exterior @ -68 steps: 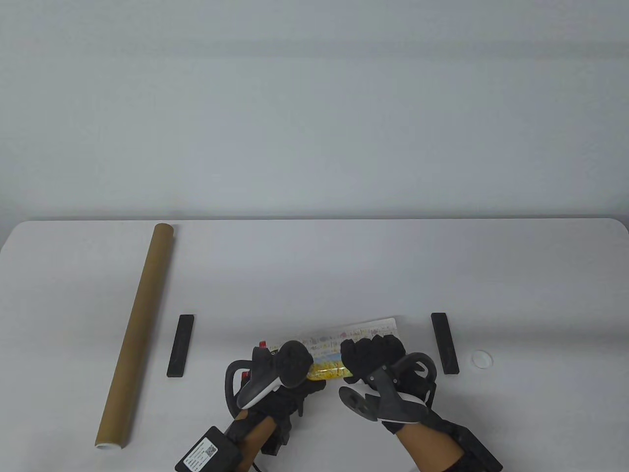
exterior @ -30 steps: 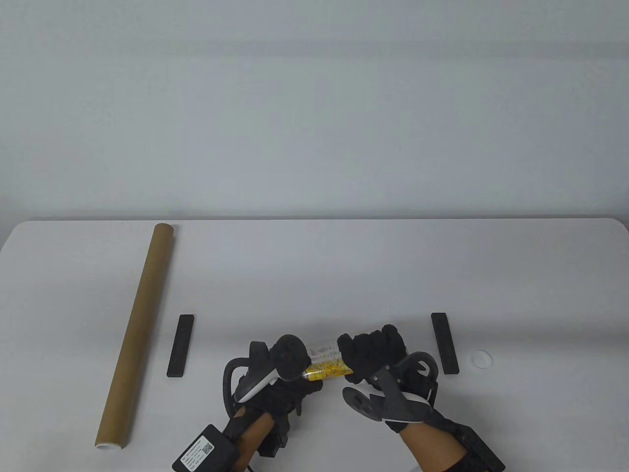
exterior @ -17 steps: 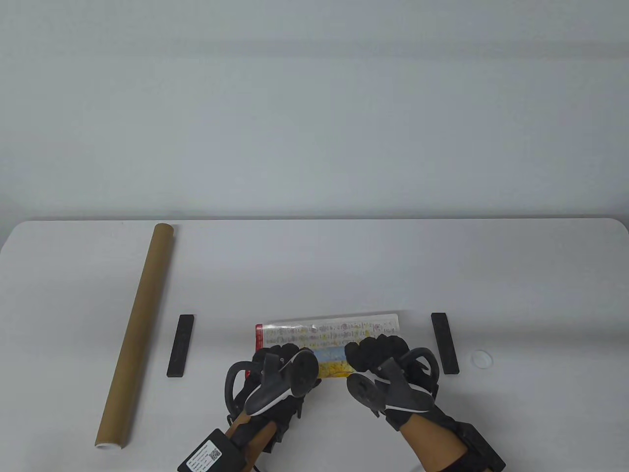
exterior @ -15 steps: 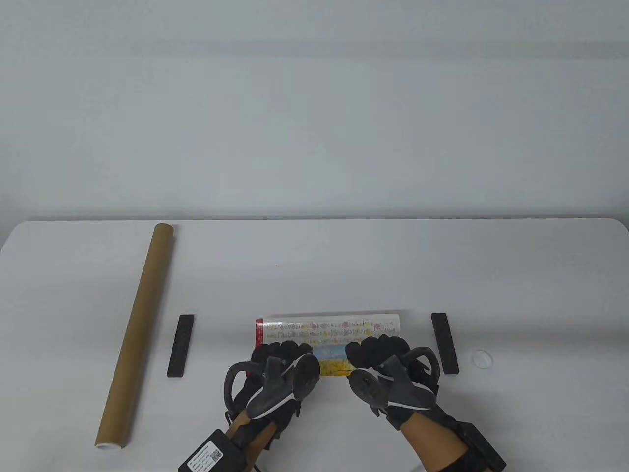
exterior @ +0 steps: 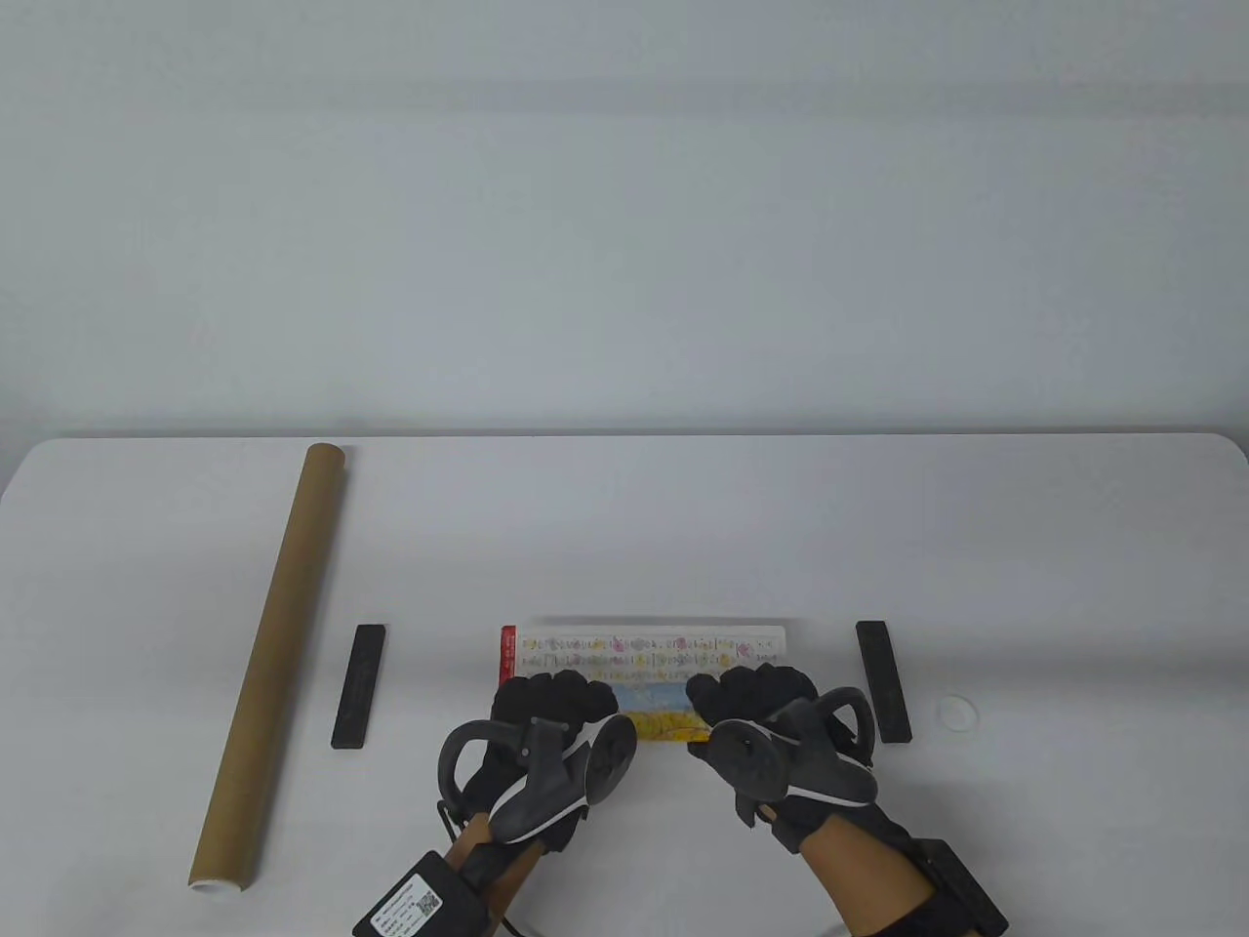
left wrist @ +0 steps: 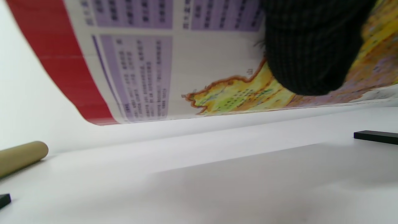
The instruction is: Roll up map and store in mailing tube
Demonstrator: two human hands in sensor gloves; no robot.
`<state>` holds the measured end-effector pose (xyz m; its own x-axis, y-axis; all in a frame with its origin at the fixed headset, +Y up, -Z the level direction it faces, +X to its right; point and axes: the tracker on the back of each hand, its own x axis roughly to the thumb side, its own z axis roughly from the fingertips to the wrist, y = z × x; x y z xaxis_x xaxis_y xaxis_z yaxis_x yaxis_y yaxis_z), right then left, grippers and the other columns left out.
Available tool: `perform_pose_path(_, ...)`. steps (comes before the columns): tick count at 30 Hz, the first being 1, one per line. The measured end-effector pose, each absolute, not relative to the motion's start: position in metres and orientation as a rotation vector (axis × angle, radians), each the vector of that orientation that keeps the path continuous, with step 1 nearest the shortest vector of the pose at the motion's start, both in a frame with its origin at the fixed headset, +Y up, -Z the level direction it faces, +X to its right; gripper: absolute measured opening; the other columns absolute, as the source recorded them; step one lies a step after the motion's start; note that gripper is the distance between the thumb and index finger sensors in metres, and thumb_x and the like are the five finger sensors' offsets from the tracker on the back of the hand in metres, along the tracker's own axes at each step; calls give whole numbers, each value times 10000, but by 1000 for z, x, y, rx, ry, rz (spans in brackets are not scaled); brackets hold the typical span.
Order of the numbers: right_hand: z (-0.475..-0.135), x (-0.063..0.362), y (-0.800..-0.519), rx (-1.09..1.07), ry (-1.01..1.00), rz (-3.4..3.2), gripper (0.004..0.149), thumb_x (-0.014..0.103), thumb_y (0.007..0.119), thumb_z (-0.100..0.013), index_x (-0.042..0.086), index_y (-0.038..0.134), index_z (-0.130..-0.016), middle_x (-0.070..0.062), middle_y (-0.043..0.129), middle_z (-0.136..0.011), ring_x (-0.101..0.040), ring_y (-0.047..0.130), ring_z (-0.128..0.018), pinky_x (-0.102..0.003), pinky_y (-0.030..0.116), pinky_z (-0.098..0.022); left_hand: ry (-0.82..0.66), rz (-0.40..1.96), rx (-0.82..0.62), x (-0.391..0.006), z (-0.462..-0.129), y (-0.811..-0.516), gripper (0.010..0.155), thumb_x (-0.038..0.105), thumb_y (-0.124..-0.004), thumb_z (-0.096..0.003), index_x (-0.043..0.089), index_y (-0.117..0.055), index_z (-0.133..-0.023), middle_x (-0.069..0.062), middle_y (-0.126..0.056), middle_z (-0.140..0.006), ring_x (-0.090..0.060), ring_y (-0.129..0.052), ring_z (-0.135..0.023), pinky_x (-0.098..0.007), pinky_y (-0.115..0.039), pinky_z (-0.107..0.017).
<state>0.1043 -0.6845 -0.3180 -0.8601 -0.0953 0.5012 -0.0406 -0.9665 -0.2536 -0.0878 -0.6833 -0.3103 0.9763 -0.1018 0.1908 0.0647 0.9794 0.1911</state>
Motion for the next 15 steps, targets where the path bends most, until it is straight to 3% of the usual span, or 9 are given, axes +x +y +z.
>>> perform_pose_path(8, -308, 96, -680, -807, 547, -2843, 675, 412, 921, -465, 86, 734, -1026, -118, 854, -821, -389, 915, -699, -626, 687, -588, -157, 56, 15, -97, -319, -687, 503, 659, -913, -296, 403, -882, -728, 79, -944, -602, -134, -1019, -522, -367, -802, -610)
perform_pose_path(12, -308, 94, -680, -797, 557, -2790, 638, 444, 927, -446, 109, 787, -970, -69, 896, -724, -330, 952, -589, -585, 738, -547, -179, 123, -77, -100, -323, -690, 486, 654, -915, -306, 398, -889, -718, 74, -947, -593, -141, -1016, -517, -372, -798, -609)
perform_pose_path(15, -311, 95, -682, -794, 517, -2820, 594, 441, 935, -442, 114, 826, -926, -52, 913, -672, -303, 965, -530, -570, 765, -513, -192, 103, -25, -98, -321, -691, 508, 657, -919, -298, 395, -888, -732, 71, -949, -611, -147, -1018, -538, -378, -792, -620)
